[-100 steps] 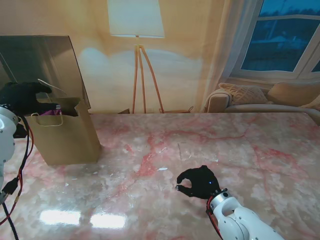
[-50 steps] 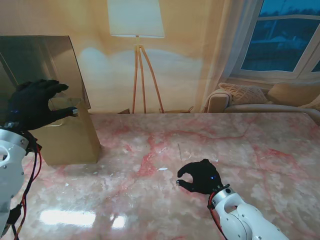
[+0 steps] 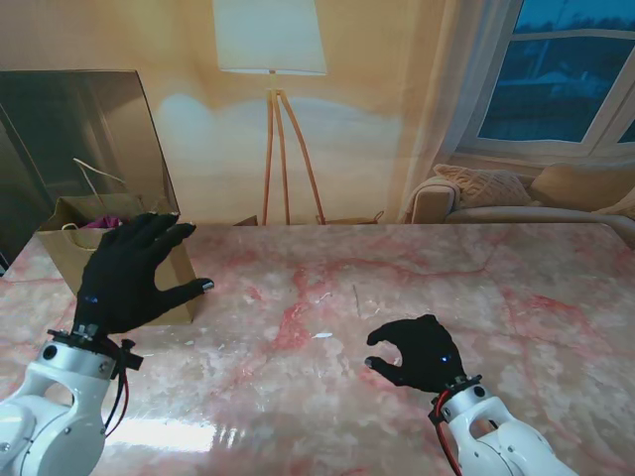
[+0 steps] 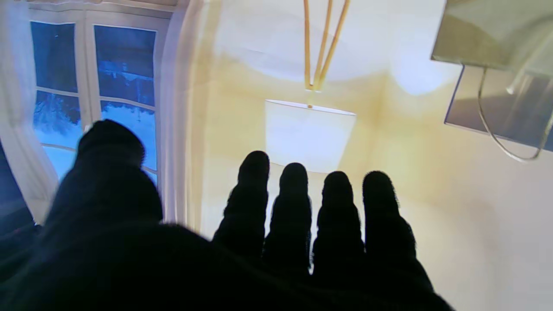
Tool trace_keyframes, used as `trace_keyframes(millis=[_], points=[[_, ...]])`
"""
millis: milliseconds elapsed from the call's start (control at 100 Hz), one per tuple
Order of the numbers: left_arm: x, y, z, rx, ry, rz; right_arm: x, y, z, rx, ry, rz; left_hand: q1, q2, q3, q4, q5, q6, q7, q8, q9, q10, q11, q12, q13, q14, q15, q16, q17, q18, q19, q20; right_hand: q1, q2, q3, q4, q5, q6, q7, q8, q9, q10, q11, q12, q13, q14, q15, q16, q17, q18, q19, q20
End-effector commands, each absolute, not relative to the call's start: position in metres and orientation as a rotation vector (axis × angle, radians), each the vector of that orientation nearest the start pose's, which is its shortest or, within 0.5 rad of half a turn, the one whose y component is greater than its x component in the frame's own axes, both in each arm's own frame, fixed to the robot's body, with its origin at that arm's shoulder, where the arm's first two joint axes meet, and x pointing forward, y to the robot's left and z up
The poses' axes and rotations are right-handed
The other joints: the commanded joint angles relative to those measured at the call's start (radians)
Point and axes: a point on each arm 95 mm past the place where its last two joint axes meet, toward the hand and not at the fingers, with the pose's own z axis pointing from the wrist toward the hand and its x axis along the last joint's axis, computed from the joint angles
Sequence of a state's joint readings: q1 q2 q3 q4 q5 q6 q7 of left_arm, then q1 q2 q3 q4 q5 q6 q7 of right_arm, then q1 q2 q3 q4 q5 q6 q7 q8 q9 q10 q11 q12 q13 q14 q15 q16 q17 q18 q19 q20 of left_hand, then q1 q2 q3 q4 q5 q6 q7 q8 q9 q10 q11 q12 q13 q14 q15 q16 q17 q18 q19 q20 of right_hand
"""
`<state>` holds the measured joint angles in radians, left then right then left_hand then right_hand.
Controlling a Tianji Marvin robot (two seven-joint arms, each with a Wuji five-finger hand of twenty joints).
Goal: Fold the socks and the shorts into the kraft paper bag
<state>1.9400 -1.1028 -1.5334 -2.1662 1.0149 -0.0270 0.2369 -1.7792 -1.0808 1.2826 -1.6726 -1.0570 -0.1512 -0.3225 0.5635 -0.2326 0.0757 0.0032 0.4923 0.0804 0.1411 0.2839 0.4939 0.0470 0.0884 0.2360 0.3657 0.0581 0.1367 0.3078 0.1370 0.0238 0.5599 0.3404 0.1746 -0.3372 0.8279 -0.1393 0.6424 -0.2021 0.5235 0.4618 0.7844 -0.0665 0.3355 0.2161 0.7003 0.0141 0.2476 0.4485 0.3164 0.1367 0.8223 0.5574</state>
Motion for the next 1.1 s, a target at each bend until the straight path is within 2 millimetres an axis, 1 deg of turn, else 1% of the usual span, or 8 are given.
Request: trace_keyframes(millis=[0,300,360,510,670,820,980,1090], points=[[0.307,0.017,-0.199,-0.959,1.063,-1.74,0.332,-0.005,-0.335,1.042,1.375,1.694,-0.02,0.034,-0.024,0.044,-0.005,0.016,-0.022,-0.006,-0.037,0.027,-0.013,-0.009,0.002,-0.003,-0.011,-0.008,0.003,-0.015,0.016,0.003,-0.008,0.018,-0.015,0.057,-0.04,0.018,-0.032,-0.018,-0.028,0.019,-0.016,-0.002,-0.021,-0.006,-0.033,-0.025,0.004,-0.035,-0.013,-0.04],[0.297,0.002,-0.254,-1.036,1.081,-1.782,0.323,-0.014,-0.329,1.09,1.31,1.749,-0.018,0.039,-0.027,0.052,-0.015,0.015,-0.027,-0.011,-0.044,0.029,-0.013,-0.009,-0.001,0.001,-0.008,-0.009,-0.008,0.003,0.032,-0.006,-0.044,0.046,-0.078,0.068,-0.16,0.067,-0.095,-0.079,-0.067,0.029,-0.083,-0.032,-0.033,-0.008,-0.073,-0.092,0.029,-0.1,-0.076,-0.166],[0.297,0.0,-0.264,-1.058,1.076,-1.8,0.323,-0.015,-0.33,1.103,1.302,1.767,-0.012,0.038,-0.023,0.056,-0.016,0.017,-0.025,-0.014,-0.047,0.029,-0.012,-0.01,-0.029,-0.007,-0.021,-0.021,-0.073,0.042,-0.067,-0.066,-0.046,0.063,-0.105,0.074,-0.175,0.081,-0.1,-0.096,-0.068,0.029,-0.098,-0.039,-0.043,-0.017,-0.077,-0.113,0.037,-0.119,-0.088,-0.214],[0.296,-0.002,-0.286,-1.106,1.07,-1.804,0.325,-0.015,-0.336,1.152,1.251,1.823,-0.009,0.036,-0.017,0.056,-0.015,0.022,-0.023,-0.014,-0.054,0.029,-0.012,-0.008,-0.07,-0.019,-0.034,-0.031,-0.13,0.012,-0.158,-0.115,-0.075,0.115,-0.169,0.081,-0.207,0.105,-0.112,-0.124,-0.091,0.041,-0.122,-0.05,-0.074,-0.017,-0.082,-0.139,0.034,-0.138,-0.112,-0.306],[0.297,-0.006,-0.31,-1.162,1.066,-1.821,0.328,-0.015,-0.344,1.2,1.229,1.851,-0.011,0.033,-0.012,0.057,-0.012,0.019,-0.021,-0.014,-0.051,0.026,-0.009,-0.007,-0.064,-0.017,-0.028,-0.029,-0.094,0.012,-0.142,-0.109,-0.139,0.188,-0.254,0.082,-0.233,0.111,-0.123,-0.144,-0.112,0.044,-0.161,-0.069,-0.103,-0.011,-0.082,-0.147,0.003,-0.135,-0.103,-0.338],[0.303,-0.014,-0.328,-1.176,1.095,-1.825,0.331,-0.017,-0.352,1.215,1.232,1.849,-0.02,0.031,-0.003,0.057,-0.016,0.015,-0.02,-0.016,-0.054,0.024,-0.008,-0.007,-0.057,-0.017,-0.022,-0.026,-0.077,0.003,-0.091,-0.083,-0.26,0.293,-0.328,0.08,-0.295,0.107,-0.154,-0.168,-0.147,0.035,-0.217,-0.096,-0.123,-0.008,-0.091,-0.153,-0.01,-0.121,-0.095,-0.347],[0.308,-0.02,-0.338,-1.194,1.091,-1.842,0.33,-0.018,-0.358,1.259,1.179,1.887,-0.03,0.033,0.002,0.058,-0.029,0.007,-0.024,-0.02,-0.058,0.024,-0.006,-0.008,-0.037,-0.011,-0.01,-0.022,-0.047,0.0,-0.056,-0.067,-0.351,0.359,-0.354,0.082,-0.367,0.146,-0.206,-0.216,-0.163,0.039,-0.313,-0.147,-0.156,-0.006,-0.105,-0.162,-0.038,-0.12,-0.097,-0.349],[0.308,-0.022,-0.339,-1.196,1.088,-1.85,0.328,-0.019,-0.359,1.264,1.171,1.891,-0.036,0.037,0.005,0.057,-0.029,0.012,-0.022,-0.021,-0.051,0.029,-0.001,-0.009,0.0,-0.003,0.007,-0.014,-0.037,-0.005,-0.032,-0.055,-0.357,0.368,-0.357,0.082,-0.394,0.159,-0.221,-0.231,-0.168,0.037,-0.338,-0.16,-0.176,-0.013,-0.115,-0.166,-0.072,-0.106,-0.11,-0.349]])
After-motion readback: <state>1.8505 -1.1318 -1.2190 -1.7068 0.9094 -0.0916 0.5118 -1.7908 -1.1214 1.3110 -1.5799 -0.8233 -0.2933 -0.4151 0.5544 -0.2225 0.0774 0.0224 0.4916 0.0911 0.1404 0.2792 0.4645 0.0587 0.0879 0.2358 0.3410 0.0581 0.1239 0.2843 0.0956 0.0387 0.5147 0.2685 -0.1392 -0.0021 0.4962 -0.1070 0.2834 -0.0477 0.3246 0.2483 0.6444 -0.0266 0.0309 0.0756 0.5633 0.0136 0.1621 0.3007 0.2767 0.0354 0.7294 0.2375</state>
